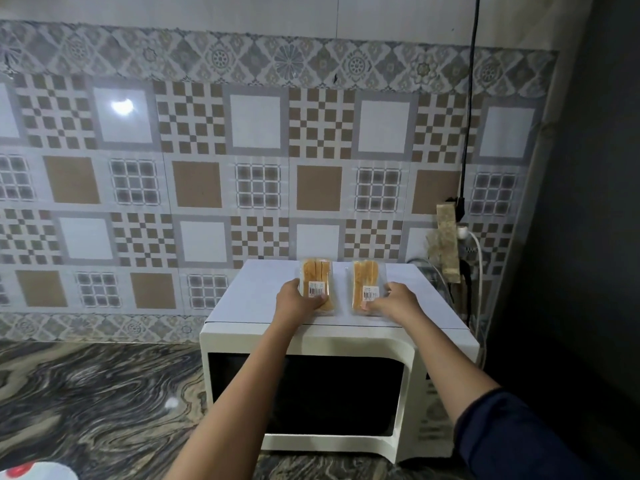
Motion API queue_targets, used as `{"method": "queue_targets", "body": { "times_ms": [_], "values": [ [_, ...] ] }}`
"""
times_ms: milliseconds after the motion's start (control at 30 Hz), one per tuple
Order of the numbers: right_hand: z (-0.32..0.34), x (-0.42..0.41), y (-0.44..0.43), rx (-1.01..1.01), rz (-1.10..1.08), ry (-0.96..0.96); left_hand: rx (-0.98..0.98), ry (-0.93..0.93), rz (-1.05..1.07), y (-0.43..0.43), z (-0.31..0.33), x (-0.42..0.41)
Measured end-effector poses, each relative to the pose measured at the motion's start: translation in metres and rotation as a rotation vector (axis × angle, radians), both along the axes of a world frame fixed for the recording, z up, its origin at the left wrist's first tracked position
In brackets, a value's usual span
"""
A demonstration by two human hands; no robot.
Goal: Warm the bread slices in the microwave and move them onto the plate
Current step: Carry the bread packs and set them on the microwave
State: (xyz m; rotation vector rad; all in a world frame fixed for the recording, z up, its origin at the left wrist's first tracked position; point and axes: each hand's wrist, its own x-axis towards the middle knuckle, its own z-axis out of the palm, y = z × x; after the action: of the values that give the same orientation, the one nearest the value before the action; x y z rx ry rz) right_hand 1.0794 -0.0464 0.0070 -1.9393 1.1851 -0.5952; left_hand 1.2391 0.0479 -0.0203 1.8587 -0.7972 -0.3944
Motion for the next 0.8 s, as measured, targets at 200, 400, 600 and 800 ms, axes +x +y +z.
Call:
{"method": "queue_targets", "body": {
  "times_ms": [200, 400, 600, 800],
  "values": [
    [-0.001, 0.009, -0.011, 0.034, -0.028, -0.034, 0.006, -0.025, -0.029, -0.005, -0.002, 0.021],
    [-0.007, 0.009, -0.015, 0.045, -0.047, -0.059, -0.03, -0.031, -0.062, -0.009, -0.01, 0.032],
    [-0.011, 0.009, -0.002, 0.003, -0.146, -0.126, -0.098, -0.17, -0.043, -0.004, -0.016, 0.025],
    [-0.014, -0.009, 0.025, -0.013, -0.204, -0.173, -0.133, -0.198, -0.072, 0.027, -0.009, 0.008]
  ]
}}
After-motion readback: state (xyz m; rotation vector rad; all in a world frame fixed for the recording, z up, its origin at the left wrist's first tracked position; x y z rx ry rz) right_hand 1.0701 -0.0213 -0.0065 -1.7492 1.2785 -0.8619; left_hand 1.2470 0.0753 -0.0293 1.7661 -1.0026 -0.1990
